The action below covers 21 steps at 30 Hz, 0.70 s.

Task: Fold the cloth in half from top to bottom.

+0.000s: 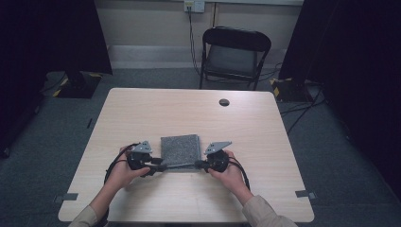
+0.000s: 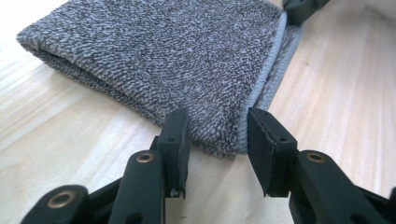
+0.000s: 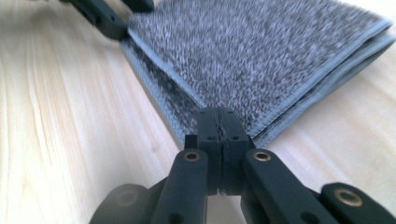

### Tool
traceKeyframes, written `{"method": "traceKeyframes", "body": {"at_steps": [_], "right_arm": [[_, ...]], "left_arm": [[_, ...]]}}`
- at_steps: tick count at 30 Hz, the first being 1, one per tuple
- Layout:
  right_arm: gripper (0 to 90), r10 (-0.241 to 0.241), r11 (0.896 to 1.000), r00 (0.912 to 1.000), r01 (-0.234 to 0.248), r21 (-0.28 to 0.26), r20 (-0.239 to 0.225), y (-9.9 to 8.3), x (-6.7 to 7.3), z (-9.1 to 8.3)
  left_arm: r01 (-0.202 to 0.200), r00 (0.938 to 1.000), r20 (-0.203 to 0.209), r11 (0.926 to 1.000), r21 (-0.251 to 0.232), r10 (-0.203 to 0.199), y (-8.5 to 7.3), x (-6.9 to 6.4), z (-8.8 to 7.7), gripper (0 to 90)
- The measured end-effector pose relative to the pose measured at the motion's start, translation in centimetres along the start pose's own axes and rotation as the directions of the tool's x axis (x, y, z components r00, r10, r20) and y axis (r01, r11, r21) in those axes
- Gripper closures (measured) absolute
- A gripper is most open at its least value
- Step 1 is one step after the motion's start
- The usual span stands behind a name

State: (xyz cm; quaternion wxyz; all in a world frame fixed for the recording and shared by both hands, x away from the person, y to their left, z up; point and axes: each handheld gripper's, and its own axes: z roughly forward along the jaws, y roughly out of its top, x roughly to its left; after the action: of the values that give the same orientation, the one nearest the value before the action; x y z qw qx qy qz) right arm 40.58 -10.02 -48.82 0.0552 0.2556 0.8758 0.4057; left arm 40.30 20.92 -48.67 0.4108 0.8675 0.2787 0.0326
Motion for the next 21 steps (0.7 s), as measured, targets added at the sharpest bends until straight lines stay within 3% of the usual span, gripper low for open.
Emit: {"method": "traceKeyframes", "body": {"at_steps": [3, 6, 7, 9, 12, 14, 17, 19, 21], "right_arm": [[86.4, 0.002, 1.000, 1.0000, -0.002, 0.000, -0.003, 0.0, 0.0, -0.1], [84.2, -0.008, 1.000, 1.0000, 0.008, 0.003, -0.002, 0.0, 0.0, -0.3], [83.9, -0.009, 1.000, 1.0000, 0.009, 0.005, 0.001, 0.0, 0.0, -0.3], [82.0, -0.004, 1.000, 1.0000, 0.004, 0.001, -0.001, -0.2, -0.1, -0.3], [77.7, -0.002, 1.000, 1.0000, 0.002, -0.003, -0.001, -0.1, 0.0, -0.3], [69.7, 0.008, 0.999, 1.0000, -0.008, -0.032, 0.000, 0.1, 0.0, -0.7], [59.1, 0.051, 0.994, 0.9986, -0.049, -0.096, 0.016, 0.8, -0.2, -1.2], [54.3, 0.053, 0.990, 0.9978, -0.047, -0.130, 0.040, 1.3, -0.4, -1.2], [52.2, 0.047, 0.991, 0.9969, -0.039, -0.130, 0.063, 1.9, -0.6, -0.6]], "left_arm": [[0.031, 0.9994, 0.017, 0.9967, -0.075, -0.030, 0.7, 0.1, -0.8, 53.3], [0.060, 0.9981, 0.020, 0.9857, -0.157, -0.058, 1.3, 0.5, -1.5, 47.3], [0.050, 0.9987, 0.005, 0.9846, -0.168, -0.050, 1.5, 0.6, -1.5, 47.3], [0.025, 0.9995, -0.018, 0.9918, -0.125, -0.027, 1.6, 0.6, -0.8, 46.4], [0.015, 0.9996, -0.023, 0.9965, -0.082, -0.017, 1.0, 0.4, 0.8, 43.5], [-0.002, 0.9996, -0.028, 0.9981, -0.062, 0.001, 0.5, 0.3, 1.5, 43.2], [-0.049, 0.9984, -0.032, 0.9966, -0.066, 0.047, 0.2, 0.0, 1.9, 41.0], [-0.069, 0.9971, -0.035, 0.9961, -0.056, 0.067, 0.3, 0.0, 1.7, 41.0], [-0.089, 0.9955, -0.035, 0.9950, -0.044, 0.088, 0.4, 0.0, 1.7, 40.8]]}}
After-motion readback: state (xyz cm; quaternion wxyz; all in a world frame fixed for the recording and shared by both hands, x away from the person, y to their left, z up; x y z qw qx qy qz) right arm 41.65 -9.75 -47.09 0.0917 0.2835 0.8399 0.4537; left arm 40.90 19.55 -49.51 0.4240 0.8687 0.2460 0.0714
